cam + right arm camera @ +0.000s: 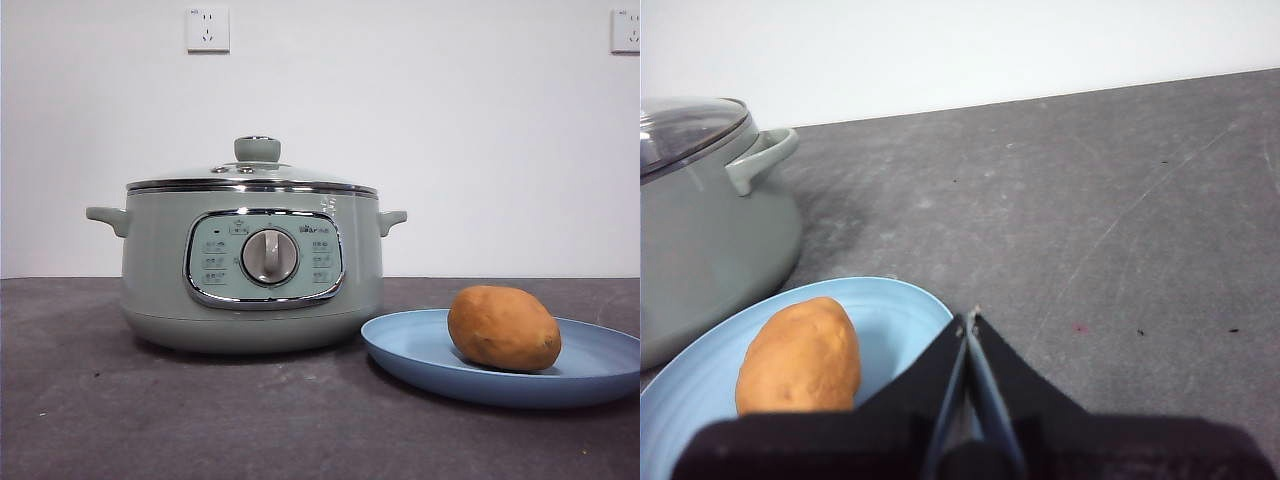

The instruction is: Take the potato out from the steamer,put the potato on the plate,close the lid

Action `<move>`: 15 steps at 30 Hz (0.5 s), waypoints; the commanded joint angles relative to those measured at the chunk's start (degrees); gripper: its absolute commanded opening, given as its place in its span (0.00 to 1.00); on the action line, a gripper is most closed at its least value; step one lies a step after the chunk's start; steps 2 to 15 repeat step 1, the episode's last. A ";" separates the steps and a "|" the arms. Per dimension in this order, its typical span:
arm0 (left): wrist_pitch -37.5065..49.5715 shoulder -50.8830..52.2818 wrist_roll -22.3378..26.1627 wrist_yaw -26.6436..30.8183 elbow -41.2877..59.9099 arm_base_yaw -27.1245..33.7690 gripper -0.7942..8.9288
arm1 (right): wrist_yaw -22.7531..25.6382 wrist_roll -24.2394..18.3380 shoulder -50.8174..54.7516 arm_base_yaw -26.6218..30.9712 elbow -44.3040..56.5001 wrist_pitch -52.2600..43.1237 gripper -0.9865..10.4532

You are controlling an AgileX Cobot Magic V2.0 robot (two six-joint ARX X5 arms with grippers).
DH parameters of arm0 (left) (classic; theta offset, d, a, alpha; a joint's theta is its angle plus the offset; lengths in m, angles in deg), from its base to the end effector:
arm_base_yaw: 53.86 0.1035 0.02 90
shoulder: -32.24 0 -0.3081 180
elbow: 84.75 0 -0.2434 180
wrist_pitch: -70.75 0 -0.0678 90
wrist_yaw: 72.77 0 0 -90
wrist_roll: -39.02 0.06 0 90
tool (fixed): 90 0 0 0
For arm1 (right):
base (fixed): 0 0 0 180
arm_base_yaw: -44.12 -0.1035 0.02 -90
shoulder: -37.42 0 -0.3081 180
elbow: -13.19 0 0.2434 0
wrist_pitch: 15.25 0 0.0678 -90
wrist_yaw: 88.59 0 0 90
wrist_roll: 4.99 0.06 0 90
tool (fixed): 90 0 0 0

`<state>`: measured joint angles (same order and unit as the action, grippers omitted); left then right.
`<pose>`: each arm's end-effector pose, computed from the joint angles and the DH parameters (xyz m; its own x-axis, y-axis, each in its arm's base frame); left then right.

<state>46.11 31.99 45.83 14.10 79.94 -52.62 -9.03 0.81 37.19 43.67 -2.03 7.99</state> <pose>0.0729 -0.0017 0.1468 0.9855 -0.0333 -0.1662 0.0517 0.9928 0.1079 0.0724 0.0114 0.1495 0.9718 0.1888 -0.1411 -0.1716 0.9771 0.1259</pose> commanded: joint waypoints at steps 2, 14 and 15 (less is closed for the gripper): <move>0.07 0.15 -0.39 0.11 0.90 0.22 0.08 | 0.11 0.57 0.11 0.00 0.50 0.55 0.09; 0.07 0.15 -0.39 0.11 0.90 0.22 0.08 | 0.11 0.57 0.11 0.00 0.50 0.55 0.09; 0.07 0.15 -0.39 0.11 0.90 0.22 0.08 | 0.11 0.57 0.11 0.00 0.50 0.55 0.09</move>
